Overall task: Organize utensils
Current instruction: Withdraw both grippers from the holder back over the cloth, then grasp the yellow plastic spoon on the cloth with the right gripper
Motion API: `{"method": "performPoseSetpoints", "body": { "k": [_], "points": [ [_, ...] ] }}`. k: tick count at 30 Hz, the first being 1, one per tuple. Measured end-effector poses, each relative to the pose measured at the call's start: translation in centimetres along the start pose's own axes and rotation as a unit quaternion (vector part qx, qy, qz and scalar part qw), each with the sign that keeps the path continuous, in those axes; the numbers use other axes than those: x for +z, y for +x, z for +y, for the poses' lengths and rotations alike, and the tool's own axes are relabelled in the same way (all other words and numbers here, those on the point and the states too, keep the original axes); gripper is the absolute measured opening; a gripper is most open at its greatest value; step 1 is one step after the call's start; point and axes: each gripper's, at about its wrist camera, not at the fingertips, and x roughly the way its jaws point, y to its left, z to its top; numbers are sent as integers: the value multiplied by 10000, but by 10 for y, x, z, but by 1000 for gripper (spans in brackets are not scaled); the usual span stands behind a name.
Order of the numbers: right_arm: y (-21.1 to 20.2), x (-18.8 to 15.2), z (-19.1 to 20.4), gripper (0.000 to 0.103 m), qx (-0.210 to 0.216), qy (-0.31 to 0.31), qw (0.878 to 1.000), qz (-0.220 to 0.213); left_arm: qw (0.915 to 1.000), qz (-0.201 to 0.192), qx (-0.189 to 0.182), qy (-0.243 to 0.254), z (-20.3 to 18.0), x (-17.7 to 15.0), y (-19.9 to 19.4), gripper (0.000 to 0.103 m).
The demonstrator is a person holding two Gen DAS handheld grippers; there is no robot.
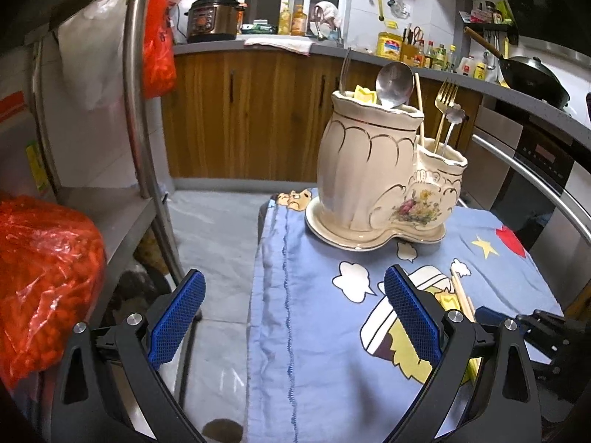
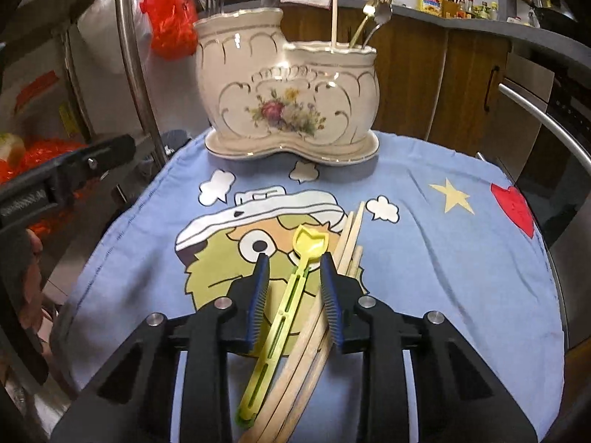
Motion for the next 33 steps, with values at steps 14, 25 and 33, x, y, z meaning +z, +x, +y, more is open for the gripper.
{"method": "performPoseSetpoints", "body": {
  "k": [14,25,33],
  "points": [
    [16,3,3,22,41,30,9994,330,9999,35,-119,88,-4,-2,-1,97],
    [4,8,-14,10,346,435,9984,88,9990,101,-282,319,-21,-4,1,97],
    [-30,17,-68,10,449,1269,9897,-491,9938,371,-770,704,-64,-12,8,95]
  ]
}}
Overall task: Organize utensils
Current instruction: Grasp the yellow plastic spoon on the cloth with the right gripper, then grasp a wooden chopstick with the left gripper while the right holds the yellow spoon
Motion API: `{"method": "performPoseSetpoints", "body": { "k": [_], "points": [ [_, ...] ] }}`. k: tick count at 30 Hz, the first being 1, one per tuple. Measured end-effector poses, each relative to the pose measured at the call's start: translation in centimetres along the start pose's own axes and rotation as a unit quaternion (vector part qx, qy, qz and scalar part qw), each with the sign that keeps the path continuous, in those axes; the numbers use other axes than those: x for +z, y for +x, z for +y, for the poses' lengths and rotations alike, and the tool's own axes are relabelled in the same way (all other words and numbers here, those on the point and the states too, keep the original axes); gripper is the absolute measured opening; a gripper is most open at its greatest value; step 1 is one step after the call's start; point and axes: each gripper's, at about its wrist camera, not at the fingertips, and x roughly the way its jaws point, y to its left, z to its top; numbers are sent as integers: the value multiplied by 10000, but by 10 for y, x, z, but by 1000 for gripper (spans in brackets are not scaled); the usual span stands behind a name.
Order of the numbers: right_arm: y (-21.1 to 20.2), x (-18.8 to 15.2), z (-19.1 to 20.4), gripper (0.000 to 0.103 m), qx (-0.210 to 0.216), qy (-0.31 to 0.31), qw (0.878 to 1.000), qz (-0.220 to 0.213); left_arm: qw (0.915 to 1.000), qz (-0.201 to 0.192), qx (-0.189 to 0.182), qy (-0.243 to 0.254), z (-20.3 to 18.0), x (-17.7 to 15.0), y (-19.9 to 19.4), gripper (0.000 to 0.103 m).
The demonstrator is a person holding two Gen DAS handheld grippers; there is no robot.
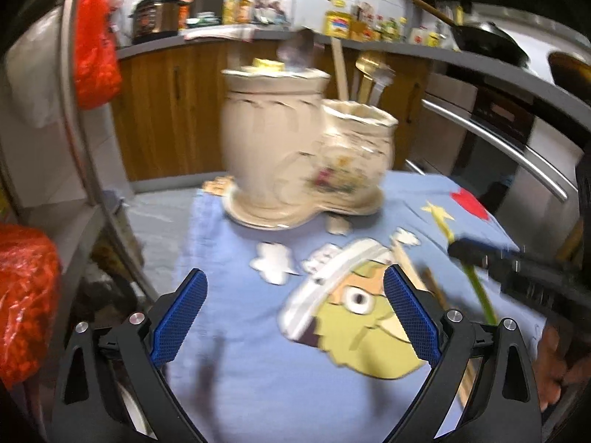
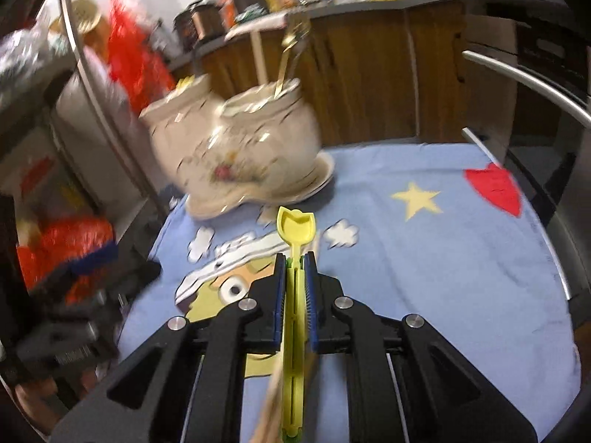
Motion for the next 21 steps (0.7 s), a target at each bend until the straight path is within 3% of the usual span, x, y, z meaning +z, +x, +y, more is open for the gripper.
{"method": "performPoseSetpoints", "body": {
  "k": [4,8,11,21],
  "points": [
    [-8,7,-19,10,-79,182,9997,-159,9990,281,-272,199,-27,-4,13,94],
    [-10,8,-34,10,-125,320,9992,-190,9964,658,-333,425,-51,-9,29,77],
    [-11,8,-39,10,-171,298,9991,-234,9938,929,-404,466,-64,-13,40,70],
    [-17,9,-47,10,-44,239,9993,-268,9908,1166,-186,656,-85,-19,53,51]
  ]
}}
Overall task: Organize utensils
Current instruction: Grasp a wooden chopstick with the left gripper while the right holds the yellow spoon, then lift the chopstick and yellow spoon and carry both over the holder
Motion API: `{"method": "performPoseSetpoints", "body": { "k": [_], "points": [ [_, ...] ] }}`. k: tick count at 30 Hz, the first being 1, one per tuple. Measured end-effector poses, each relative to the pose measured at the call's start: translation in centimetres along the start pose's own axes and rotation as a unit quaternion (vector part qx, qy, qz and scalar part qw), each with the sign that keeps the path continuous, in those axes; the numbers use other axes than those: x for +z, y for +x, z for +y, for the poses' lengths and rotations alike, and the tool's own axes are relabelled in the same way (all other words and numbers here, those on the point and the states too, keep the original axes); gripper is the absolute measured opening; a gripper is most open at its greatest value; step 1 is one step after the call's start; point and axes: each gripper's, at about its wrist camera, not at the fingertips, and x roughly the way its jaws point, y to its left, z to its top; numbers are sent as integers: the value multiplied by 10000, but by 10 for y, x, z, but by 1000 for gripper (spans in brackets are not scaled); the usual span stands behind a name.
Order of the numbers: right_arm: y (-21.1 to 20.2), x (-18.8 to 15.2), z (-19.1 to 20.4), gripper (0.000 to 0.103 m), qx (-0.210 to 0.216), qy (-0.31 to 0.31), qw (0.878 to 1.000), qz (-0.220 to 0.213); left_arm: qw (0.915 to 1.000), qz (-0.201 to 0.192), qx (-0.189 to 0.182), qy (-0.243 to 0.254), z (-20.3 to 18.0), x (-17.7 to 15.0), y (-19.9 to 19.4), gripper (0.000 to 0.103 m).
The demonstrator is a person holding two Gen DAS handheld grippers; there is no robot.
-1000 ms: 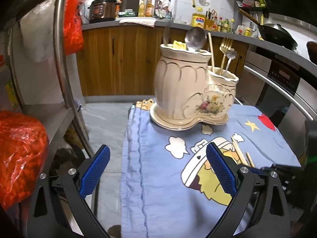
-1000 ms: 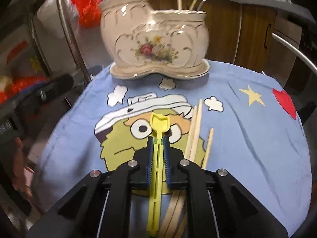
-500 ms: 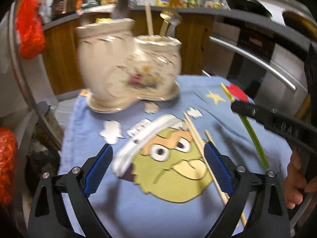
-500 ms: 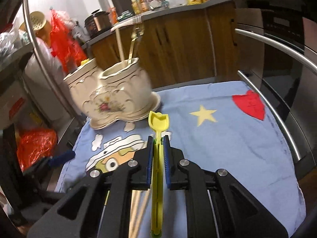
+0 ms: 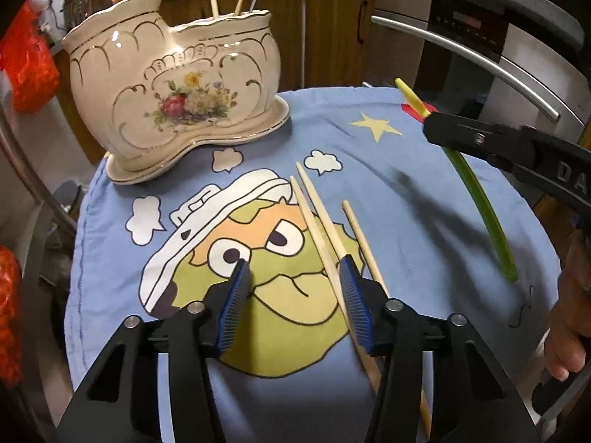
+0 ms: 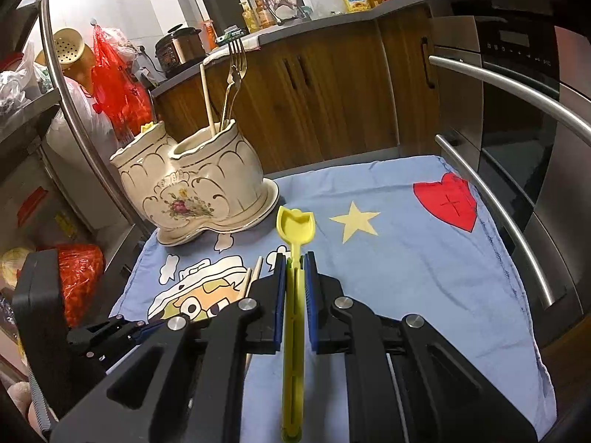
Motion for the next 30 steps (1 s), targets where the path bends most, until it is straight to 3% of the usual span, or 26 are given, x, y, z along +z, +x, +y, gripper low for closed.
{"method": "performPoseSetpoints", "body": {
  "k": [6,11,13,21,30],
  "points": [
    [0,-1,0,10,62,-6,10000,32,9995,27,279,146,-8,12,10,38],
    [0,-1,0,10,71,-37,10000,29,9991,61,241,345,-16,19,15,11],
    [0,-1,-2,10,56,-36,10000,34,9988,24,246,411,-17,20,17,7],
    [0,-1,-8,10,154,73,9999,-1,9996,-254,-140,37,8,18,1,6],
    [5,-1,4,10,294,20,9996,-22,9895,-1314,-501,-349,52,20,-67,6]
  ]
}}
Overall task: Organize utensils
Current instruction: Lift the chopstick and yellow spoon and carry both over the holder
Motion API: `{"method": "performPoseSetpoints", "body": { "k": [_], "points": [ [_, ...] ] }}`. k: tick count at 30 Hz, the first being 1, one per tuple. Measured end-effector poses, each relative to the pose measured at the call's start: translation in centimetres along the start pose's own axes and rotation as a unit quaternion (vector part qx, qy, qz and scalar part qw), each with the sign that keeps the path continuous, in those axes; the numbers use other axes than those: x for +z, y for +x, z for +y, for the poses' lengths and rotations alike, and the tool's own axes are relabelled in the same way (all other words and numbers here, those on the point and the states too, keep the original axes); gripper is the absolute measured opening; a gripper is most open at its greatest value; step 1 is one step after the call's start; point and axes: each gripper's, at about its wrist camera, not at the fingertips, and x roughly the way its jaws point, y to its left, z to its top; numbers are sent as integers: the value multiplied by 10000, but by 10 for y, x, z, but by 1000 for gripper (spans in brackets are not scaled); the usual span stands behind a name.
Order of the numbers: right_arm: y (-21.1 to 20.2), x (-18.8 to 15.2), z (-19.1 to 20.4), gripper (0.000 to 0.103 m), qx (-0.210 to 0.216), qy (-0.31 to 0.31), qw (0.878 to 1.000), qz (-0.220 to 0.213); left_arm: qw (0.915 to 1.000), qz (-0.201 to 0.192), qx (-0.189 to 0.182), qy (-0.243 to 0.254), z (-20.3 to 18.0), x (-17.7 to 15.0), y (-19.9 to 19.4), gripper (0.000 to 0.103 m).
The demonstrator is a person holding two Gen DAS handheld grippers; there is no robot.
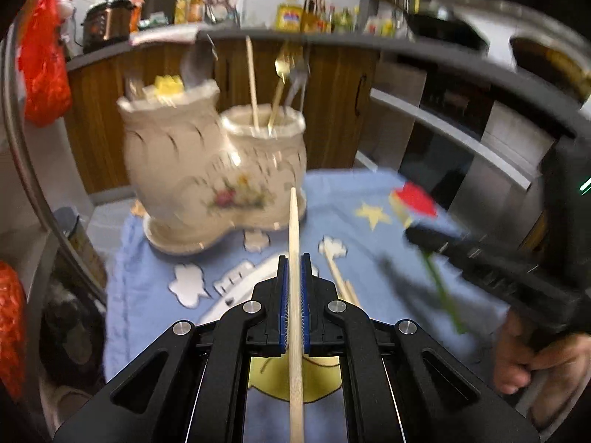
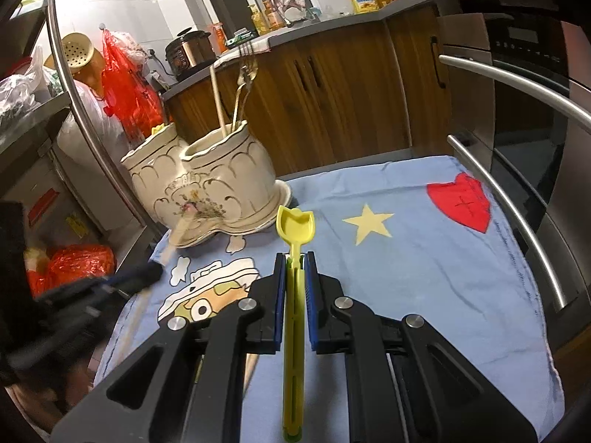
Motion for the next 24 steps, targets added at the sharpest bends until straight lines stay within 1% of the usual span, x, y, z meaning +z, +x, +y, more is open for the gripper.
{"method": "performPoseSetpoints", "body": {
  "k": [4,6,9,11,12,15,17,21,24],
  "points": [
    [7,4,10,10,99,-19,9999,50,9995,-315,-33,-63,15,12,-25,6],
    [8,13,16,10,173,-38,9998,3,9990,-443,-50,-71,22,24,-34,6],
    [8,35,28,10,201,-216,9994,-193,9969,-789,-30,-10,35,51,-49,6],
    [9,57,37,10,173,-392,9983,-390,9949,-1006,7,49,38,72,-49,6],
    [10,67,41,10,176,-455,9976,-488,9940,-1089,30,67,40,77,-52,6],
    [15,96,48,10,180,-563,9953,-763,9902,-1396,63,50,52,106,-49,6],
    [20,112,50,10,242,-562,9942,-881,9880,-1542,61,-68,62,126,-41,6],
    [41,140,57,10,407,-523,9927,-1012,9855,-1671,42,-284,80,147,-24,6],
    [54,151,64,10,552,-543,9903,-1155,9803,-1949,99,-316,87,159,-14,6]
  ]
}}
